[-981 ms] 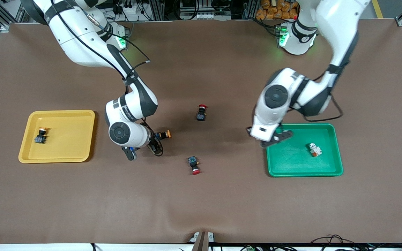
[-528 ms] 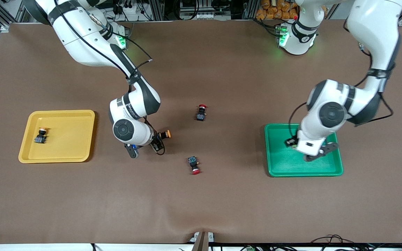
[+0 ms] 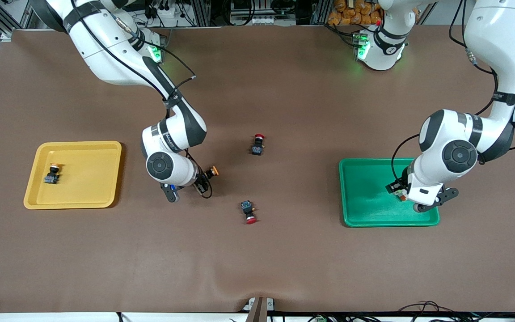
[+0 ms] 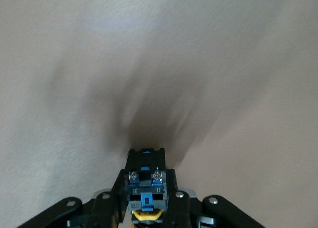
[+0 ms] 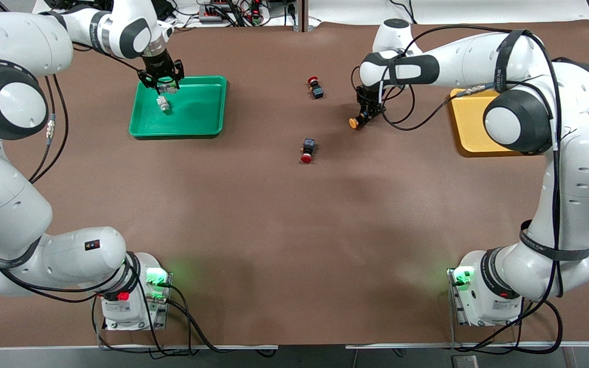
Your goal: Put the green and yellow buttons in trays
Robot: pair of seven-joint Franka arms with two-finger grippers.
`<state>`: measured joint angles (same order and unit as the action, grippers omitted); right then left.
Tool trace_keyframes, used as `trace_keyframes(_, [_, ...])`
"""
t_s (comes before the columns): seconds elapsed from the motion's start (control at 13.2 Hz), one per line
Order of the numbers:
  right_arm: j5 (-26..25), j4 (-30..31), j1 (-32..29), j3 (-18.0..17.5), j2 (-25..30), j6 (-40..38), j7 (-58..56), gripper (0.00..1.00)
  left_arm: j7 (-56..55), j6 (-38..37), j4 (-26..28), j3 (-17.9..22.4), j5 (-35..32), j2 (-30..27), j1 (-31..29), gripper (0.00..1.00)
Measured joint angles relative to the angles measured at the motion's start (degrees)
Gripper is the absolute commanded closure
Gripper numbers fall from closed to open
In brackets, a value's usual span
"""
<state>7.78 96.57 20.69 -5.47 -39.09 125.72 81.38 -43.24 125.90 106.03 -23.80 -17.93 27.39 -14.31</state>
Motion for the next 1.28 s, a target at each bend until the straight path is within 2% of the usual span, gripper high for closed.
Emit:
trace_keyframes(0.23, [-0.03,-3.29,-4.0,1.14,3.07,-12.43,-7.91,1.0,0.61,3.66,0.24,-0.05,0.0,2.71,-0.48,1.0])
trace_keyframes(0.53, [-0.1,-4.17,-15.76,1.57,9.66,-23.35,-28.12,1.0,0.63,5.75,0.22,-0.6,0.0,5.07,0.58,1.0])
trace_keyframes(0.6, [-0.11,-4.04,-18.76,1.62,10.18,-25.04,-33.65,1.0,0.63,5.89,0.22,-0.61,0.0,5.34,0.81,0.57])
trace_keyframes(0.68, [-0.12,-3.95,-21.37,1.65,10.27,-26.1,-38.42,1.0,0.62,5.96,0.21,-0.63,0.0,5.47,1.1,0.01])
trace_keyframes(1.06, [-3.56,-1.16,-32.67,1.81,10.11,-23.63,-60.96,1.0,0.62,6.51,-1.34,-1.57,0.0,4.3,1.23,0.0])
trace_keyframes(1.28, [-3.66,4.21,-38.25,1.84,9.52,-15.22,-71.58,1.0,4.11,4.51,-3.34,-3.03,0.0,-2.17,1.13,0.0])
